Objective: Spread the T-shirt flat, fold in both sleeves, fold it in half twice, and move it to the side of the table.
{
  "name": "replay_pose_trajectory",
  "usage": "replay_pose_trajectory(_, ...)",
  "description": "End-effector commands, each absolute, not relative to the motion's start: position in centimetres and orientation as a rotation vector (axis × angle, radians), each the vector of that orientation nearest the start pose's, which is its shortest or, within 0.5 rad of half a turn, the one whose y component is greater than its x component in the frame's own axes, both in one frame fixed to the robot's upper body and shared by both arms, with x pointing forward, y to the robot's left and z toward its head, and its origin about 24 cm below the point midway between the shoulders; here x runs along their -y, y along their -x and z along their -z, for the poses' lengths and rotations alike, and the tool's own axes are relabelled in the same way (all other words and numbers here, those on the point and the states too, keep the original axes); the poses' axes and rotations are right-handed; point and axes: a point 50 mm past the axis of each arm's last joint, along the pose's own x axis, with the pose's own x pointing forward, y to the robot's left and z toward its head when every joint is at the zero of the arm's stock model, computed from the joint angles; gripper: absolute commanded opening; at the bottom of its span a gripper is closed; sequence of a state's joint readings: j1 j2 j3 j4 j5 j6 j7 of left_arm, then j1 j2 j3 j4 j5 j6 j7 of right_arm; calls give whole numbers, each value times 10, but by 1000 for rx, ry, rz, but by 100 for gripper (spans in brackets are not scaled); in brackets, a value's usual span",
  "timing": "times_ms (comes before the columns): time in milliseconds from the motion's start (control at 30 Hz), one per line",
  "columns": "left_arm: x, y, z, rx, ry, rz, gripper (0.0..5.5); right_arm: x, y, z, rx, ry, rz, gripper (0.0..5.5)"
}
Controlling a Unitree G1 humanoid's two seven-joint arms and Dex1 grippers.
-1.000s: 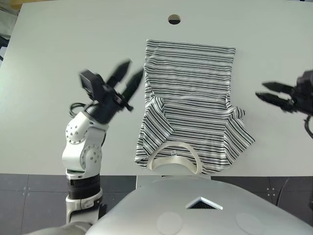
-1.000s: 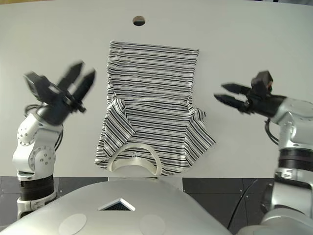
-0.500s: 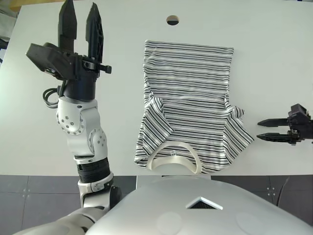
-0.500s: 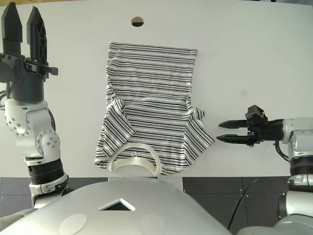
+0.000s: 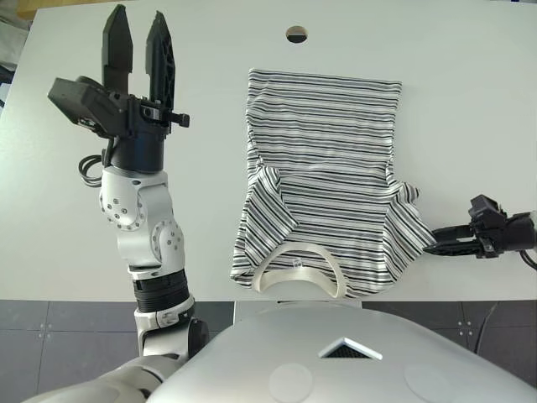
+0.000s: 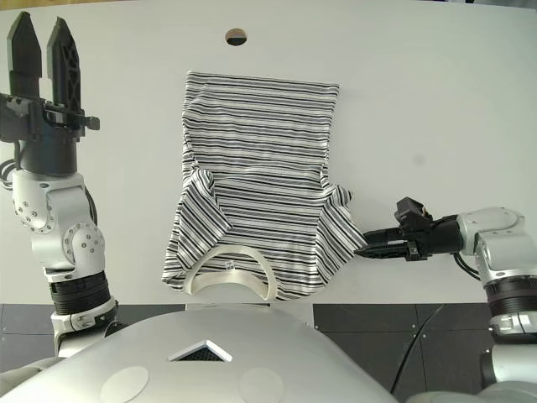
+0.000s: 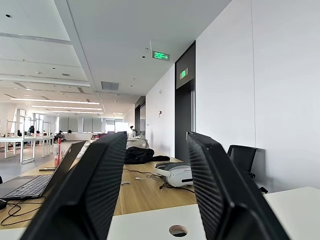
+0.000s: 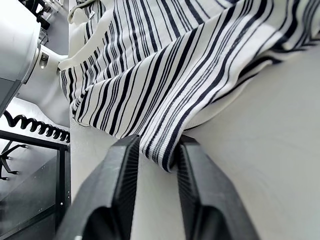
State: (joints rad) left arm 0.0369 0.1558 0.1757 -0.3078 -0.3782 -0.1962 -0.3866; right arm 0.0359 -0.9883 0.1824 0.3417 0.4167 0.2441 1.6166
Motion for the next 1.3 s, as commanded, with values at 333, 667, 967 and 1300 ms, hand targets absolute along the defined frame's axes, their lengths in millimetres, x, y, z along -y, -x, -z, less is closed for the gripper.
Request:
replay_pose_trajectory(333, -194, -232, -128, 532, 108, 268, 223, 307, -174, -51, -980, -14, -1350, 12)
replay_pose_trajectory(667, -194, -234, -127, 535, 123, 274, 223, 289, -176, -84, -886, 70, -1488, 12)
replay_pose_trajectory(967, -194, -235, -125, 533, 139, 279, 223, 245, -187, -93, -710, 130, -1600, 12)
replay_pose_trajectory(1300, -197, -234, -126, 538, 169, 277, 223, 195, -203, -71, -597, 122, -1627, 12)
